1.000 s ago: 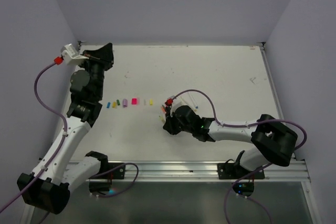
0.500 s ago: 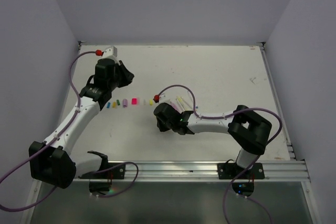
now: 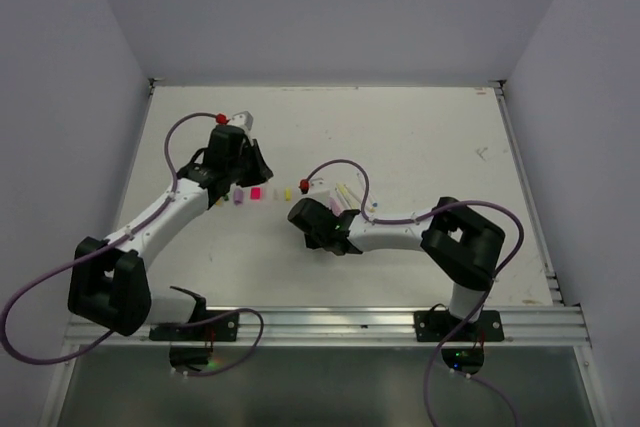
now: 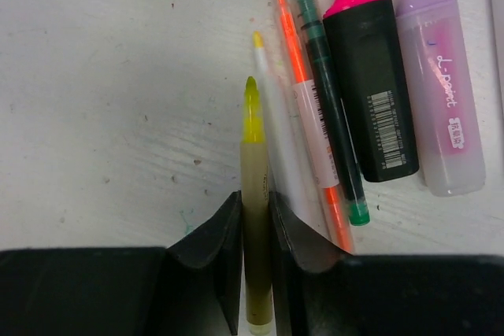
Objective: Open the pen caps
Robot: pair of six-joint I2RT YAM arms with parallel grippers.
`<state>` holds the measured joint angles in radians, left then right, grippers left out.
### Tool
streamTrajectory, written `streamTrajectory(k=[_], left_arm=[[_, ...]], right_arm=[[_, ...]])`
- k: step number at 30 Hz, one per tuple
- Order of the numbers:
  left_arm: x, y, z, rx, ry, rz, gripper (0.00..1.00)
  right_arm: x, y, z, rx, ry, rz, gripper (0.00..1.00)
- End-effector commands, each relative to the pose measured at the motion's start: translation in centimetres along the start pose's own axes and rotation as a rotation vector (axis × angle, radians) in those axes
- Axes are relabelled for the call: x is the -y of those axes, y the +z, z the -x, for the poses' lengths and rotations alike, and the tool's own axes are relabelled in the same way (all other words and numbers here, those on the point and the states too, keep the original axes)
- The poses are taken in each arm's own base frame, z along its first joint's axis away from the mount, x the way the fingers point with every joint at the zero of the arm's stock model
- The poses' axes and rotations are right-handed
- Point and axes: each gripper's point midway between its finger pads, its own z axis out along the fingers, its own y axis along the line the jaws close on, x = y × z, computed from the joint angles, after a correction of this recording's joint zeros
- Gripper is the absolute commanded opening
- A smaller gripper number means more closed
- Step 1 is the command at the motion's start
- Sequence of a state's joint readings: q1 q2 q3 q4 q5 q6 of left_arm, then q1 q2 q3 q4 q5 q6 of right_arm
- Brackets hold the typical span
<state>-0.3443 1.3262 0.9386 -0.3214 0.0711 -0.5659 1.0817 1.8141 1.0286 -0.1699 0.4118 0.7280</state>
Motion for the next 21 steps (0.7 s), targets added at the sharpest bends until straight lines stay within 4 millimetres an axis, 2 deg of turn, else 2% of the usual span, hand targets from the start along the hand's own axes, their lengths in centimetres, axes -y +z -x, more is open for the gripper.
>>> streamTrajectory(k=[1,3,6,7,9,11,12,17,21], left_arm=[[2.5,1.3,-1.4,-0.052,0.024,-0.044,0.02],[3.2,2.1,-1.9,-0.069,0.025,-0.045,0.03],[3.7,4.0,-3.1,-0.113,0.03,-0.04,0.04],[4.0,4.3,-3.5,-0.124,0.035,-0.04,0.05],[4.1,5.3,-3.6,-0.132,0.036,-0.026,0.05],[4.4,5.9,-3.6,-0.131,0.038,-0.019,0.07],[4.4,6.5,-4.0,-0.143,0.038,-0.009,0.07],[4.5,8.4,-4.1,-0.15,0.047,0.026,0.1],[4.1,10.1,-5.2,-0.194,0.054,0.054,0.15]], right_arm=[[2.0,-0.2,0.0,0.012,0.004,-0.096,0.22],[0.6,-1.0,1.1,0.035,0.002,-0.01,0.23],[-0.9,-2.4,2.3,0.078,0.014,0.092,0.36],[-1.0,-2.8,2.7,0.09,0.02,0.108,0.42],[-1.1,-4.0,3.7,0.126,0.03,0.131,0.48],[-0.5,-4.6,4.1,0.15,0.028,0.12,0.56],[0.0,-5.6,5.1,0.19,0.039,0.114,0.58],[3.2,-7.8,6.3,0.278,0.044,0.035,0.75],[5.4,-9.4,6.8,0.341,0.056,-0.016,0.79]])
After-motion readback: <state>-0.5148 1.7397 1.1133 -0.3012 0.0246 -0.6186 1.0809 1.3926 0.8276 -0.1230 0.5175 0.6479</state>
